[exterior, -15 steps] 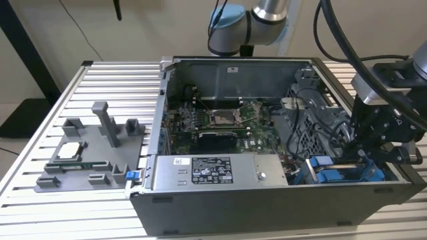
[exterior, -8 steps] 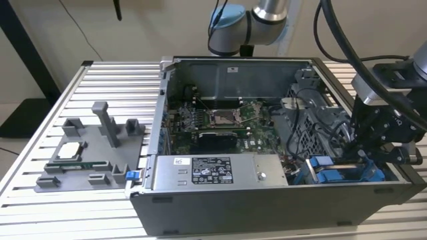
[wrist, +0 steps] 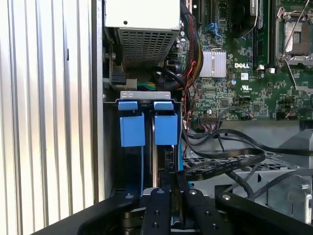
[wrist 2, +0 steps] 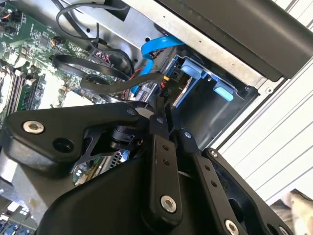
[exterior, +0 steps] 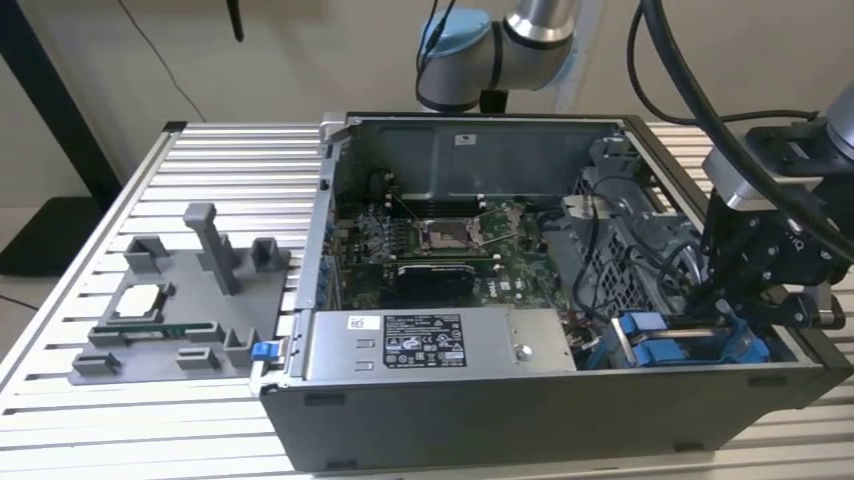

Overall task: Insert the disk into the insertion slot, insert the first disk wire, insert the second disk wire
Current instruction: 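Insert the second disk wire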

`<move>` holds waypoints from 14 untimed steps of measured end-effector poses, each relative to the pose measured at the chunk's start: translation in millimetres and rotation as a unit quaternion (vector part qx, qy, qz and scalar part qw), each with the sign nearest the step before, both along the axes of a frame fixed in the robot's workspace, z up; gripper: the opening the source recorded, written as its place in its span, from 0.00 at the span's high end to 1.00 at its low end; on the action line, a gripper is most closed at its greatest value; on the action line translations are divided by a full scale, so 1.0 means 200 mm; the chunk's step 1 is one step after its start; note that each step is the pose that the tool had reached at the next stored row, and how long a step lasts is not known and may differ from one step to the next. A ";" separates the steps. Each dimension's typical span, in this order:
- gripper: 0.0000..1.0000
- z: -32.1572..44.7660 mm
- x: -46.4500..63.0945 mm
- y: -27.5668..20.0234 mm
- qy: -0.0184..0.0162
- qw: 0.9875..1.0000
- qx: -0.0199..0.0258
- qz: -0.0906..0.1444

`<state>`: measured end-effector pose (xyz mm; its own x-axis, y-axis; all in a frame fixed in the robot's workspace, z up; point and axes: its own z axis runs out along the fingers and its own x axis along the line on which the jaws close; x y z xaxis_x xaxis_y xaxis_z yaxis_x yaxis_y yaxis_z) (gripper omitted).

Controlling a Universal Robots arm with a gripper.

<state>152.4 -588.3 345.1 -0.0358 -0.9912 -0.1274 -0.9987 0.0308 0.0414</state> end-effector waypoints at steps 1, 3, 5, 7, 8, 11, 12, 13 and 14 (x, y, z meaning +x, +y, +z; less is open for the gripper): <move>1.00 0.000 0.00 0.000 0.000 1.000 0.000 0.000; 1.00 0.000 0.00 0.000 0.000 1.000 0.000 0.000; 1.00 0.000 0.00 0.000 0.000 1.000 0.000 0.000; 1.00 0.000 0.00 0.000 0.000 1.000 0.000 0.000; 1.00 0.000 0.00 0.000 0.000 1.000 0.000 0.000; 1.00 0.000 0.00 0.000 0.000 1.000 0.000 0.000; 1.00 0.000 0.00 0.000 0.000 1.000 0.000 0.000; 1.00 0.000 0.00 0.000 0.000 1.000 0.000 0.000; 1.00 0.000 0.00 0.000 0.000 1.000 0.000 0.000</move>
<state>152.4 -588.4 345.1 -0.0358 -0.9912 -0.1275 -0.9987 0.0307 0.0415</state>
